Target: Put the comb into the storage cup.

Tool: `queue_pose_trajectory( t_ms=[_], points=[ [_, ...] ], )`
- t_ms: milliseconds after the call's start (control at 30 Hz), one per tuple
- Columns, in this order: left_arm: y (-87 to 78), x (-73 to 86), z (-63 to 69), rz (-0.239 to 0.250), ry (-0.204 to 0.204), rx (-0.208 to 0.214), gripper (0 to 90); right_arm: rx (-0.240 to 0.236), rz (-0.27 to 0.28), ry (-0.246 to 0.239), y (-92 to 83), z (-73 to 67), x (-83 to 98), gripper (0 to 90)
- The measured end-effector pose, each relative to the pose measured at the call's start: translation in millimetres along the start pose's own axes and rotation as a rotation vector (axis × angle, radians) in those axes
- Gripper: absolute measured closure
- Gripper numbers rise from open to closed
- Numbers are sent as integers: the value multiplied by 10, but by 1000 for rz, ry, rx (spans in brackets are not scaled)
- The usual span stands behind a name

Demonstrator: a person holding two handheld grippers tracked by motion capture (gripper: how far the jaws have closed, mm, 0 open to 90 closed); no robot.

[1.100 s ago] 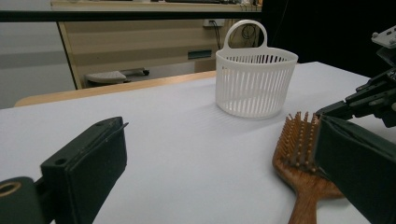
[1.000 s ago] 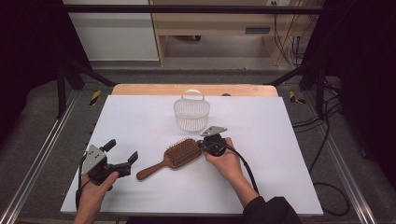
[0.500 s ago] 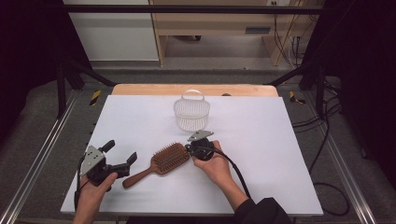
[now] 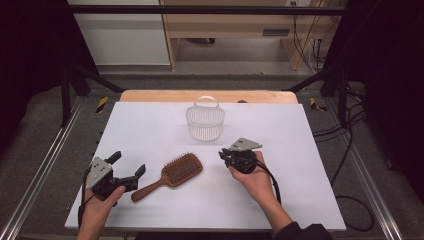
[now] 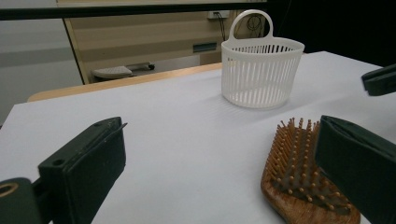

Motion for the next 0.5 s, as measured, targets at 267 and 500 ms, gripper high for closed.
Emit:
queue_pose_trajectory(
  t_ms=[267,500],
  points=[
    [13,-59,76,-32,38,14,22,61,78,70,-486,361,90,359],
    [73,-204,153,-48,66,38,23,155,177,143,-924,742,174,89]
  ],
)
Point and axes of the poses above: each handheld gripper's, and its own axes: y roughly forward along the jaws, x roughly out of its underside, z roughly to its right, the point moved 9 cm from there along y, roughly forward along the jaws, and after that the axes turned 11 degrees about y, right-handed, at the moved point
